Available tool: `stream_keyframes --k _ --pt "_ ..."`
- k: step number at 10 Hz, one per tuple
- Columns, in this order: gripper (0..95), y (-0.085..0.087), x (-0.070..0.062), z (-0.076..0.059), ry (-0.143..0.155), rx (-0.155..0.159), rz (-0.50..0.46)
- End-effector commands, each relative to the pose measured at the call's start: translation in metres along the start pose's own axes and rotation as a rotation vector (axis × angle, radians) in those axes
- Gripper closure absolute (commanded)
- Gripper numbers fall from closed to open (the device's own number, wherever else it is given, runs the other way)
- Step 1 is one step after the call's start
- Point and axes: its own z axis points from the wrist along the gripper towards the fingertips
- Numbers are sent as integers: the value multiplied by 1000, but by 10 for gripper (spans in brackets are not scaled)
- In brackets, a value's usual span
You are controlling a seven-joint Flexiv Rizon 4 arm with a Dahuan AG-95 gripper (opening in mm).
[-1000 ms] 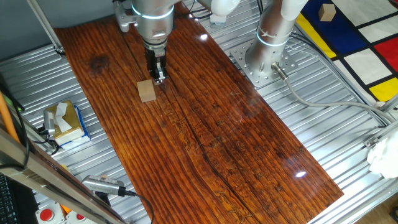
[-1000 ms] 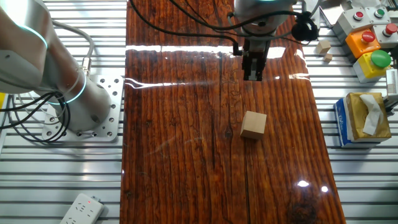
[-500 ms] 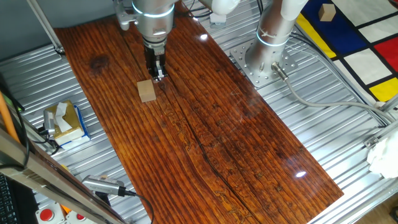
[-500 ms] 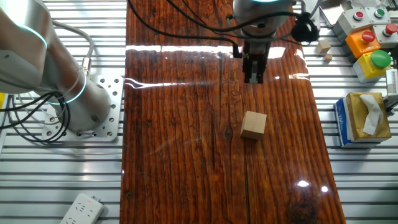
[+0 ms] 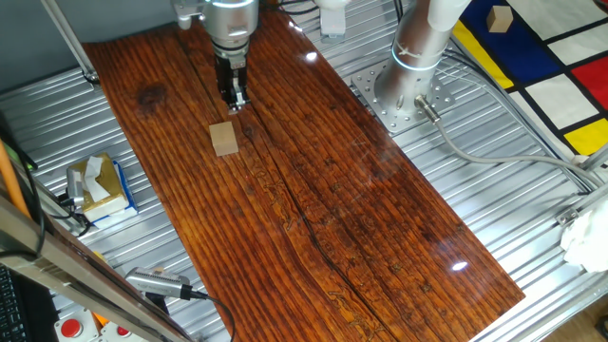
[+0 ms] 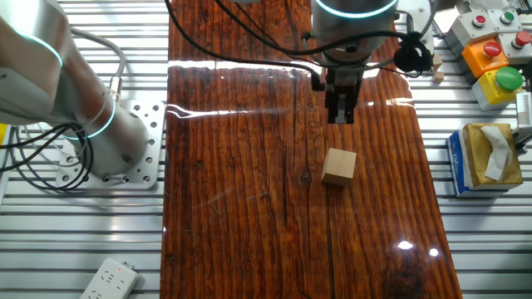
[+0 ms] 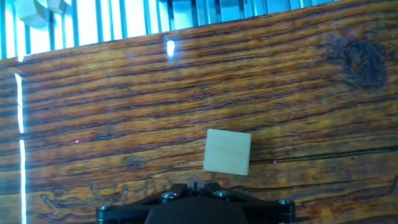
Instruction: Pick up the small block on the left and move it to the right
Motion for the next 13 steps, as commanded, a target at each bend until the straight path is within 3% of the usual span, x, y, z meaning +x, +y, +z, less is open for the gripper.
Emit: stream_keyframes --k 1,2,3,9,10,12,13 --pt "950 -3 -2 0 -5 -1 -9" --pt "950 -6 -4 0 -8 -2 -18" --pt "760 -8 -6 0 -9 -4 -22" --pt "760 -26 -27 -3 -9 -28 -56" --pt "570 -27 -31 -3 -10 -38 -57" --pt "570 -27 -34 -1 -9 -59 -60" --pt "380 -27 -35 0 -8 -66 -61"
